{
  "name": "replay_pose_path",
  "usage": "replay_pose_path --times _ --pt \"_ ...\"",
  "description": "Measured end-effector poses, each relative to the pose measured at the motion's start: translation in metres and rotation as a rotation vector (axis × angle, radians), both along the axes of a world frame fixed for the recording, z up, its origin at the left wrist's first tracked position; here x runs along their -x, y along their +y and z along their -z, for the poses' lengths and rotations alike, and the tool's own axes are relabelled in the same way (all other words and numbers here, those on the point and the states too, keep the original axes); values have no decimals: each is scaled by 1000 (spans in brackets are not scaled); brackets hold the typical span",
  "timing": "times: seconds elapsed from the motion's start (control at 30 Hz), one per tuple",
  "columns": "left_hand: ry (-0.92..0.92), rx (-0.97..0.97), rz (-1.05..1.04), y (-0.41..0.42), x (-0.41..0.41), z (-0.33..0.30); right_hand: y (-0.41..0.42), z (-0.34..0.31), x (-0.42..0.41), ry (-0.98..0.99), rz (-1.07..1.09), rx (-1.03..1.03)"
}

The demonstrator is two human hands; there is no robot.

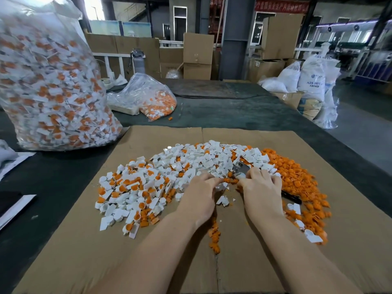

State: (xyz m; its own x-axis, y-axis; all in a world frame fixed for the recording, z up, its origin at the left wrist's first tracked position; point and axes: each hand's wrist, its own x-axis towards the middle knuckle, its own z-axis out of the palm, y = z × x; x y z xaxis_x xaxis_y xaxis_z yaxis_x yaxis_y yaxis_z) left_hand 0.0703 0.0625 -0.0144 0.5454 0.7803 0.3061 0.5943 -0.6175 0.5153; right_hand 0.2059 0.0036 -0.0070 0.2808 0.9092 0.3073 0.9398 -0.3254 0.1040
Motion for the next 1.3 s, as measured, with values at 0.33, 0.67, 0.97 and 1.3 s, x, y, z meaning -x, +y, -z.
replay_pose_path --times 0.33,0.67,0.97,1.3 --pt "-90 38 -111 1 -5 10 2 8 22 357 -152 -354" --pt "-125 136 -158 0 -1 11 1 9 6 324 -197 -304" --pt "-264 180 -203 -1 2 8 3 -17 7 452 -210 -345" --pt "-336 207 -189 -2 4 8 -2 8 34 881 -118 -531"
